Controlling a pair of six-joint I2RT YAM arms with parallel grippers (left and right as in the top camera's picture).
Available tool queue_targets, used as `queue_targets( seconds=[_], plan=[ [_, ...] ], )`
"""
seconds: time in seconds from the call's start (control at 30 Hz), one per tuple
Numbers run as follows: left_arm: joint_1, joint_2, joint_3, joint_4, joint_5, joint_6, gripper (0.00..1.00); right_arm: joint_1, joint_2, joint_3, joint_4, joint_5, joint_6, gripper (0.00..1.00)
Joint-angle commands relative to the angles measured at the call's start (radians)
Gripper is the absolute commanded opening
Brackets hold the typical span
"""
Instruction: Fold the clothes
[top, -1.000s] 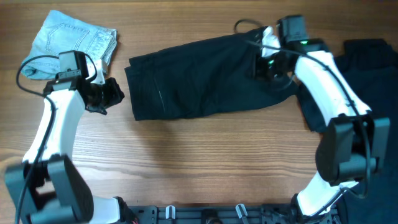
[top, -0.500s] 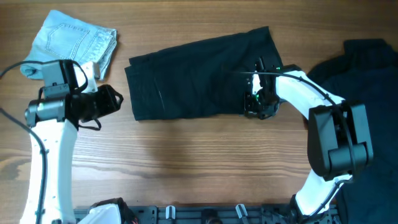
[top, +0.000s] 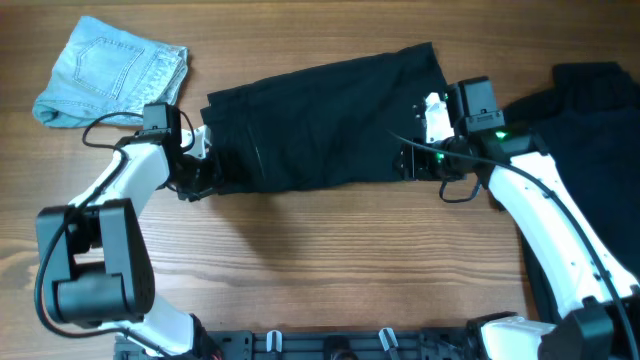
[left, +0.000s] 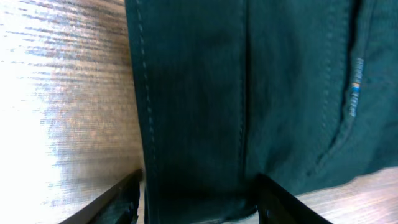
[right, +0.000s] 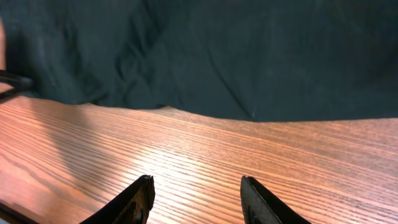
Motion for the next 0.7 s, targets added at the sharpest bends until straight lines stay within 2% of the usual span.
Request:
queue_targets(
  seconds=[0.0,0.1,0.13,0.3,0.43,0.53,0.6,0.67],
  plan=[
    [-0.003,0.052,-0.003,0.016,-0.044,0.001,0.46,0.008,-0.023,0.005,0.009,-0.017,-0.015,0.50],
    [-0.003,0.099,-0.004,0.007,-0.044,0.001,0.10,0.008,-0.023,0.005,0.013,-0.016,-0.015,0.50],
    [-0.003,0.102,-0.004,-0.025,-0.053,0.002,0.04,0.008,-0.023,0.005,0.016,-0.016,-0.016,0.50],
    [0.045,0.092,-0.003,-0.257,-0.252,0.008,0.04,0.008,-0.023,0.005,0.010,-0.017,-0.015,0.49],
    [0.192,0.069,-0.003,-0.367,-0.262,-0.049,0.04,0.008,-0.023,0.005,0.009,-0.016,-0.015,0.49],
    [0.350,0.060,-0.003,-0.387,-0.257,-0.051,0.04,0.008,-0.023,0.005,0.100,-0.016,-0.012,0.49],
    [0.427,0.060,-0.003,-0.382,-0.227,-0.052,0.04,0.008,-0.014,0.005,0.225,0.003,0.004,0.50],
    [0.473,0.060,-0.003,-0.370,-0.194,-0.051,0.09,0.008,0.011,0.005,0.328,0.036,0.056,0.51]
  ],
)
